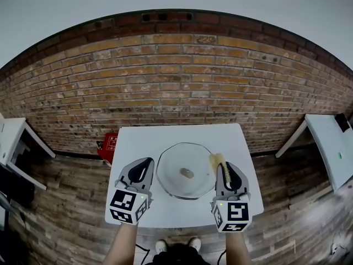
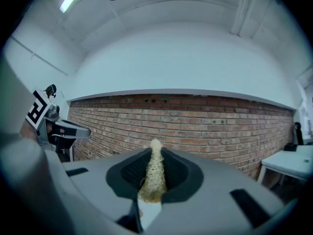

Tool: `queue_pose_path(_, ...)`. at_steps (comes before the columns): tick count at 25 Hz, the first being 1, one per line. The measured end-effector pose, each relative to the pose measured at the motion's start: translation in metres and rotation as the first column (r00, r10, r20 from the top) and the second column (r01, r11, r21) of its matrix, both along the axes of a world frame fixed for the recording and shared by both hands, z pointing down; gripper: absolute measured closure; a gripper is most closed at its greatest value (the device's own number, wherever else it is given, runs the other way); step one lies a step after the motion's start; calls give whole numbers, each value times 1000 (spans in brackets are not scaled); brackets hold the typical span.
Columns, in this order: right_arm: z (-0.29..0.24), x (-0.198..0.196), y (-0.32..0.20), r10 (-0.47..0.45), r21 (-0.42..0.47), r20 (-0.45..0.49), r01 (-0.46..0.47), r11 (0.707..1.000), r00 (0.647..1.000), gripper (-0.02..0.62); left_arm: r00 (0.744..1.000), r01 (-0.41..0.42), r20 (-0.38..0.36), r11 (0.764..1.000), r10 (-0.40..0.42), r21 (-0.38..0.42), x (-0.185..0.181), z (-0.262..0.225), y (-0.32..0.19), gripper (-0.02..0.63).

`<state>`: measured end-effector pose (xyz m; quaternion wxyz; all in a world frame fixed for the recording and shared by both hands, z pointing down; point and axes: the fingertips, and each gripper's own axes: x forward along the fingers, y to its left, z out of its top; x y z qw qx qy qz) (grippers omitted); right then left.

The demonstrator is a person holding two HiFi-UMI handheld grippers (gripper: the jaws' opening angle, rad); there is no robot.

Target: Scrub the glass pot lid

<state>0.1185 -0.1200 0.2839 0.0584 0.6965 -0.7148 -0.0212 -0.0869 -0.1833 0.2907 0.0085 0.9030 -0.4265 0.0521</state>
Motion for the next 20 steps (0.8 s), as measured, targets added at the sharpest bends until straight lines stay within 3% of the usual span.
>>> queue_pose_path(12, 7, 3, -20, -24, 6, 16, 24, 1000, 1000, 537, 999, 27, 27, 1000, -27, -11, 6, 7, -19, 594)
queue_pose_path(20, 34, 9, -31, -20, -41, 31, 21, 999, 999, 537, 999, 24, 37, 998, -22, -65, 10, 37, -30, 594)
